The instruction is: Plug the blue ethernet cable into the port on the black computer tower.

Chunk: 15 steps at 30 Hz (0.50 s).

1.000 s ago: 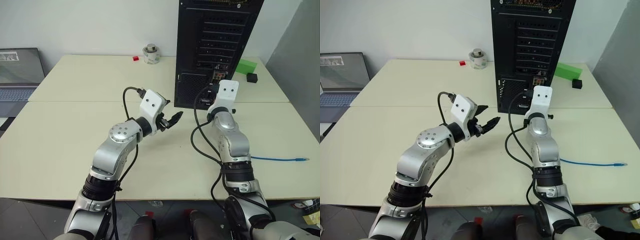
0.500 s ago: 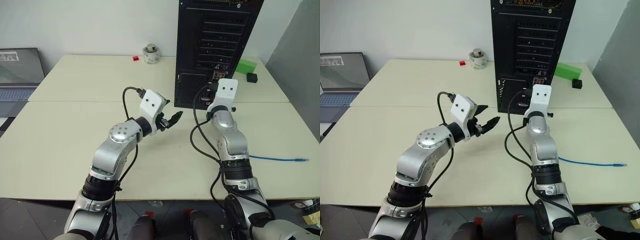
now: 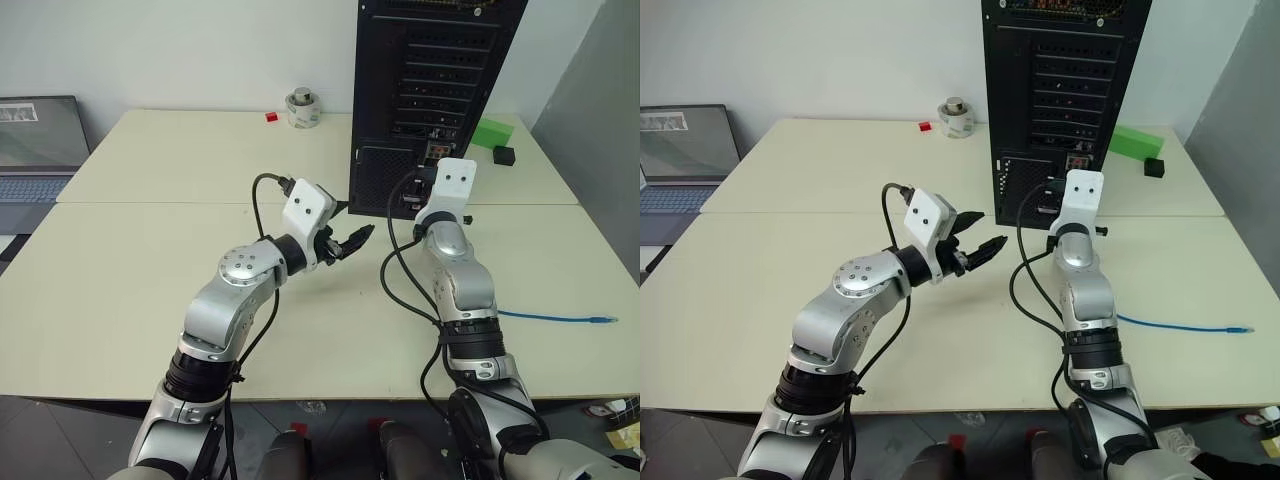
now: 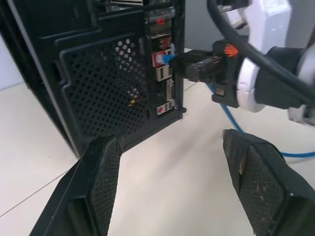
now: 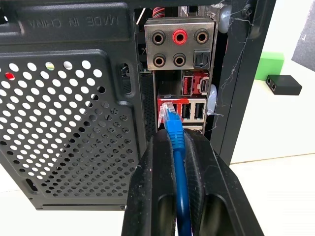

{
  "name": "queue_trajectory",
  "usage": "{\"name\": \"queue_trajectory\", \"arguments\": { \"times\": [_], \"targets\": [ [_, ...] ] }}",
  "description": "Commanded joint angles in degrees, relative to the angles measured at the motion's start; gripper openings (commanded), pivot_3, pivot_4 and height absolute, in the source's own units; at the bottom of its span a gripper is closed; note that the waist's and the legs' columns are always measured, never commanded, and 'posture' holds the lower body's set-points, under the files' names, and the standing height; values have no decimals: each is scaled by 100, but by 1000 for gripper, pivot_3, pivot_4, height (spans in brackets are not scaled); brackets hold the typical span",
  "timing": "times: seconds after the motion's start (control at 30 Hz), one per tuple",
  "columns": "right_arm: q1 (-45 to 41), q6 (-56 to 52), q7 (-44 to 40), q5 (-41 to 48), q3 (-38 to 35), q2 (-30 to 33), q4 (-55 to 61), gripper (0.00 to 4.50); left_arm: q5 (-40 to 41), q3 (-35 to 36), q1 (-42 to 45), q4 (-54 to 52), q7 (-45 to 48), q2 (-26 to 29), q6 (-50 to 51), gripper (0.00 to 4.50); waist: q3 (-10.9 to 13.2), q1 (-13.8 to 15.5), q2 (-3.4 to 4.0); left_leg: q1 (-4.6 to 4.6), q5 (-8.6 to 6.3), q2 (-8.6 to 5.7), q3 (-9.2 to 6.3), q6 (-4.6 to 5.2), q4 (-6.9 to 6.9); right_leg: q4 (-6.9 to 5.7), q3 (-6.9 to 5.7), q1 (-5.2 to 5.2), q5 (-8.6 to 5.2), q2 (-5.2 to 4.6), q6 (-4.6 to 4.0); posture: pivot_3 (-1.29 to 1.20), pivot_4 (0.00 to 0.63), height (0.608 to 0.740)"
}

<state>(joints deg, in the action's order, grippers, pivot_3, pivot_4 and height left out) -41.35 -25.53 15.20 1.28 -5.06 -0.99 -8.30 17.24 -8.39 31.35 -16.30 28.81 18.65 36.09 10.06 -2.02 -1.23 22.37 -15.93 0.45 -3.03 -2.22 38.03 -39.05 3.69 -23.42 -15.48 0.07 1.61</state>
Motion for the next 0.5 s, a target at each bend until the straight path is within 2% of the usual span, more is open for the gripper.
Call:
{"name": "queue_trajectory", "arguments": {
  "times": [0.03, 0.5],
  "targets": [
    [-121, 204, 102, -91, -73, 29, 97, 2, 88, 144, 78, -247, 77, 37, -58, 3379, 0, 0, 0, 0, 0, 0, 0, 0, 0, 0, 0, 0, 0, 0, 0, 0, 150, 740],
    [-102, 240, 192, -106, -82, -5, 23, 2, 62, 173, 108, -212, 107, 70, -91, 3379, 0, 3, 0, 4, 0, -2, -2, 0, -1, 4, -2, 0, 0, 0, 0, 0, 150, 740]
  ]
}}
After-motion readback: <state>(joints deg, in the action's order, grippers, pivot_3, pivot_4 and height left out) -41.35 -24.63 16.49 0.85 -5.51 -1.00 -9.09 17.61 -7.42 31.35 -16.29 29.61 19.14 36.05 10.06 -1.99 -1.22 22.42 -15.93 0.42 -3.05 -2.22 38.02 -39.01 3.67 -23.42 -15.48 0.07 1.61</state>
